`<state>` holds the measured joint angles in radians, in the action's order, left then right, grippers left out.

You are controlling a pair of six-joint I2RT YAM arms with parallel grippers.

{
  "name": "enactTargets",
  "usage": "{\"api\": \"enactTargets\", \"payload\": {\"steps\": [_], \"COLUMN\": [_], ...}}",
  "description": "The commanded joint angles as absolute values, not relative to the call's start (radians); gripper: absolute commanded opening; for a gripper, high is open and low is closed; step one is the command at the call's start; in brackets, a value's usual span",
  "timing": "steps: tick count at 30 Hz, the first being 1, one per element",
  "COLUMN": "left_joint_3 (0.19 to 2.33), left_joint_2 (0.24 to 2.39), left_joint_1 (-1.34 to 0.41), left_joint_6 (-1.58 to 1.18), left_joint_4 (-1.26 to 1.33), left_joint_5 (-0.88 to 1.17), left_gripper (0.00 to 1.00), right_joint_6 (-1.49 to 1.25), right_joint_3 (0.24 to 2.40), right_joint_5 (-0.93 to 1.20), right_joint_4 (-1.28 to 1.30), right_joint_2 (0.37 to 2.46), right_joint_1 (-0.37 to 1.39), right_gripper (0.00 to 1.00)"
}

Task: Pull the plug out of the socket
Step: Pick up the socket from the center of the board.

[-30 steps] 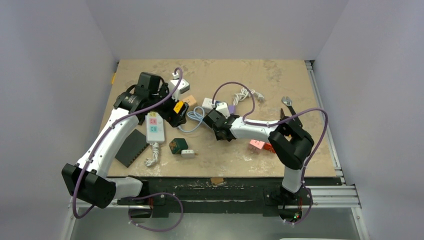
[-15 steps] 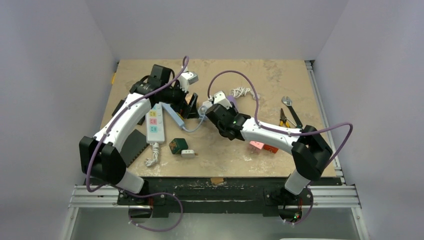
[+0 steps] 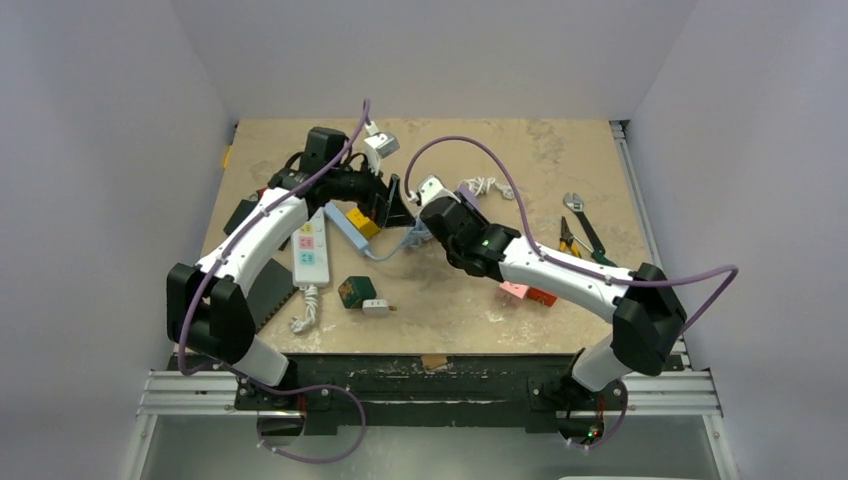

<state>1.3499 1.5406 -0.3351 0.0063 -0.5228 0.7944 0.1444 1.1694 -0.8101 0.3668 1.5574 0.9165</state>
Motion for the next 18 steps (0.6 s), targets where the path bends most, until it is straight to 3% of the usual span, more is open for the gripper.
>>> {"api": "enactTargets", "payload": {"steps": [1,11,18], "left_joint_3": [1.266,1.233,1.013], "left_joint_2": [1.482,1.224,0.966], "left_joint_1": [-0.338,-0.333,-0.365], "left_joint_6": [0.03,0.836,0.951], "left_joint_4": [-0.397,-0.859,-0.653], "left_joint_5": [0.917,0.857,0.742], "left_gripper": [1.0,1.0,1.0], "right_joint_6": [0.251,0.215,0.169], "right_joint_3": [1.264,1.344,1.465], "right_joint_5": [-0.794,-0.649,-0.471], "right_joint_4": [0.211,0.288,0.414], "right_joint_2": [1.441,1.439,1.479], "right_joint_1": [0.921,0.888,0.809], "right_gripper": [0.0,0.0,0.0]}}
